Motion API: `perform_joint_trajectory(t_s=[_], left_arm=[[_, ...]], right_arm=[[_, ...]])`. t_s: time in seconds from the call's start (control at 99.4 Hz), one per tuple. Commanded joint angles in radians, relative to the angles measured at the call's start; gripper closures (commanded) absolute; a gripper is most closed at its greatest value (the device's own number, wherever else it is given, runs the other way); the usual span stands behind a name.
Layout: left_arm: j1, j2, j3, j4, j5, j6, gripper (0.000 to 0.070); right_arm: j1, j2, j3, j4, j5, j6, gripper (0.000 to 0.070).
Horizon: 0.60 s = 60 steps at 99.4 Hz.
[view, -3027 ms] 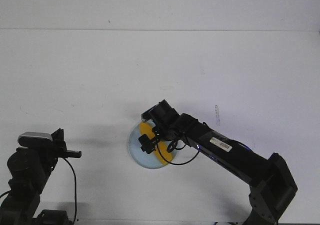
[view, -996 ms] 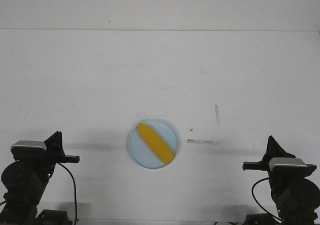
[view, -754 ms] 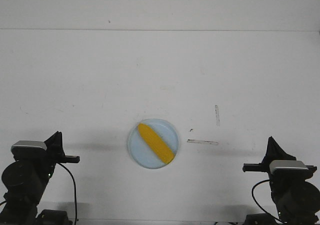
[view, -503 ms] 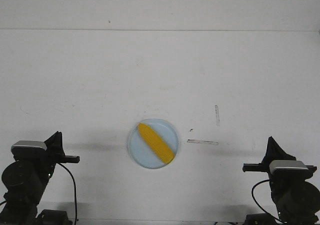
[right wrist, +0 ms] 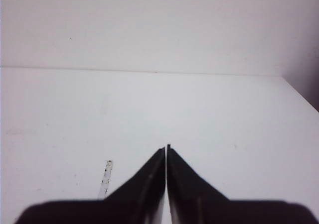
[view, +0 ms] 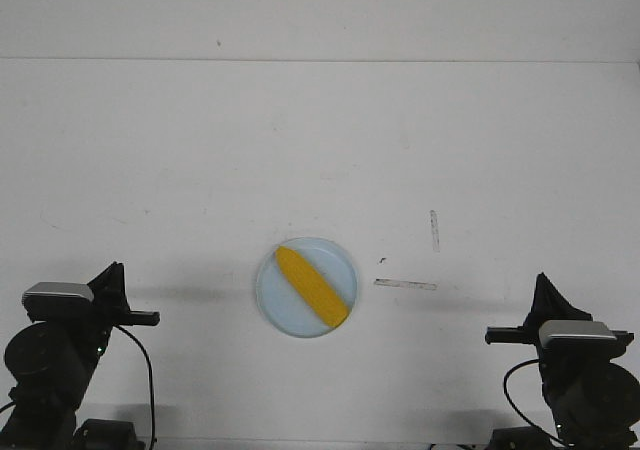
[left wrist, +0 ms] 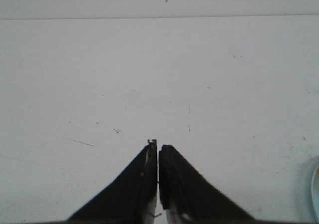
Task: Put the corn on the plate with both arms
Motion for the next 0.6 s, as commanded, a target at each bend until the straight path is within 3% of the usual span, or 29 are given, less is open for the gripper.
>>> perform_joint_trajectory(t_s=[0.0,0.292,0.412,0.593], left_arm=[[0.010,-0.029,-0.055,0.050,-0.003,0.000,0.0700],[0.044,-0.306,-0.497,0.446,0.004,0.001,0.0700],[0.043,-0.383,-0.619,0.499,0.013,0.000,0.0700],[0.043,-0.383,-0.616,0.466,0.015,-0.003,0.0700]], right_arm=[[0.000,0.003,0.002,0.010,0.000,-0.005,0.0687],[0.000,0.003,0.002,0.010,0.000,-0.005,0.0687],[0.000,0.003,0.002,0.010,0.000,-0.005,0.0687],[0.000,0.003,0.002,0.010,0.000,-0.005,0.0687]])
